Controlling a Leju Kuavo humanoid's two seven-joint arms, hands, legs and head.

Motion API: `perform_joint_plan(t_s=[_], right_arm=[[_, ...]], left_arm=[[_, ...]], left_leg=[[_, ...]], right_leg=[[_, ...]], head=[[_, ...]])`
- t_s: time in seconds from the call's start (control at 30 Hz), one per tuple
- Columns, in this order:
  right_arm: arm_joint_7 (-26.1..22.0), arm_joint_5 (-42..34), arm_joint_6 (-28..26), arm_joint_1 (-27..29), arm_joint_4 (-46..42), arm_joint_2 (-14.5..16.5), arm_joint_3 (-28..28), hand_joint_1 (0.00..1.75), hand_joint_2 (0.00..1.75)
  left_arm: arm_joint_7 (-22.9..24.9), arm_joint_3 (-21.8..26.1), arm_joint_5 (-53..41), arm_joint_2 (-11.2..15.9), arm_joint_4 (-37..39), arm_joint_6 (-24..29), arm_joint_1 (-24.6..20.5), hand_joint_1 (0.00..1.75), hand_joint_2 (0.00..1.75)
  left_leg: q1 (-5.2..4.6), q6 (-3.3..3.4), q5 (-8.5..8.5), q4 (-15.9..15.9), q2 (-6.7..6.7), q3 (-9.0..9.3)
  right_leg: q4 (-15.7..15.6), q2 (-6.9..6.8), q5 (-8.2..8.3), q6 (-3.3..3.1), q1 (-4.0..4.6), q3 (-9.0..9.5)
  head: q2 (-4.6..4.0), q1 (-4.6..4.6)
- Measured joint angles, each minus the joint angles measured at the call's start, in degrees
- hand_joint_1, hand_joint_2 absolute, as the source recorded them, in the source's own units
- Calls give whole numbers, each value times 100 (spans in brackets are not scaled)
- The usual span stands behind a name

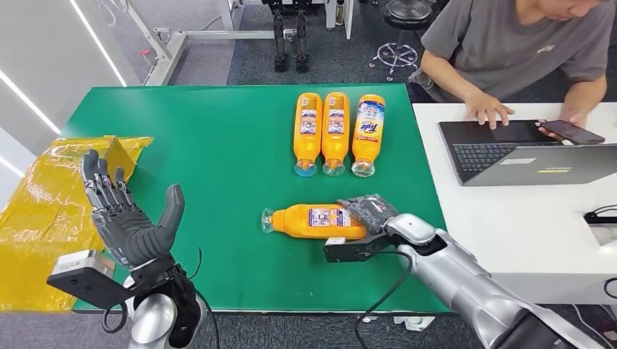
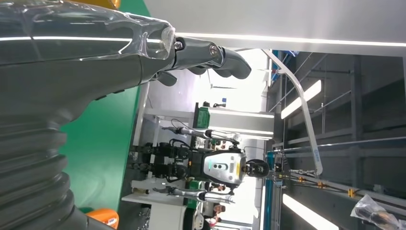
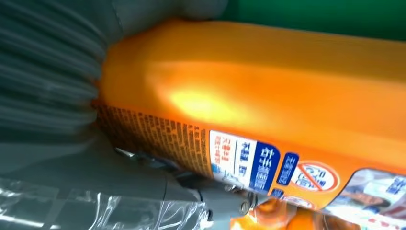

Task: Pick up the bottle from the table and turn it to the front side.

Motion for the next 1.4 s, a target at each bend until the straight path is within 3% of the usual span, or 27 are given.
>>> perform_joint_plan(t_s=[0.17,0.3,0.47,0.67,0.8,0.93,1.07,1.23,1.4], right_arm=[[41,-122,-1251,873,-716,163,-621,175,175],[-413,-650,-2101,1564,-1450,473,-1360,175,175],[-833,-1071,-2406,2014,-2006,723,-1980,175,175],[-1967,-2226,-2965,2311,-2237,1044,-2489,175,175],[-2318,-2519,-3081,2388,-2237,1175,-2572,175,175],[-2395,-2485,-3087,2403,-2235,1229,-2565,175,175],[-2390,-2423,-3053,2391,-2231,1252,-2553,175,175],[-2290,-2096,-2720,2174,-2122,1321,-2407,175,175],[-1936,-1605,-2111,1861,-1940,1387,-2098,175,175]], left_arm=[[0,3,-81,0,-121,0,105,0,175],[0,8,-111,-3,-145,0,103,0,175],[0,9,-113,-10,-145,0,97,0,175],[0,-33,36,-13,-75,0,-111,0,175],[0,-269,534,-6,84,-133,-262,0,175],[0,-525,1147,-8,295,-873,-323,0,175],[0,-597,1290,-19,437,-1183,-354,0,175],[0,-613,1421,-142,818,-1987,-520,0,175],[0,-621,1427,-183,1010,-2245,-570,0,175]], left_leg=[[0,0,-1,-3,-15,-16],[0,-1,-2,-6,-16,-27],[-1,-1,-2,-6,-13,-31],[-2,0,-1,-4,-14,-30],[-2,0,-1,-4,-11,-30],[-2,0,-1,-4,-11,-33],[-2,-1,-1,-4,-9,-34],[-2,0,-1,-4,-8,-34],[-1,-1,0,-4,-7,-33]], right_leg=[[1,-14,-5,2,1,-11],[1,-14,-10,1,1,-22],[0,-14,-10,2,1,-26],[0,-13,-8,2,0,-27],[0,-11,-7,1,0,-28],[0,-11,-7,1,0,-29],[0,-9,-8,1,0,-32],[1,-8,-6,0,0,-31],[2,-8,-5,-1,0,-32]], head=[[0,0],[0,0],[0,1],[0,1],[0,-1],[0,1],[0,0],[0,1],[0,0]])
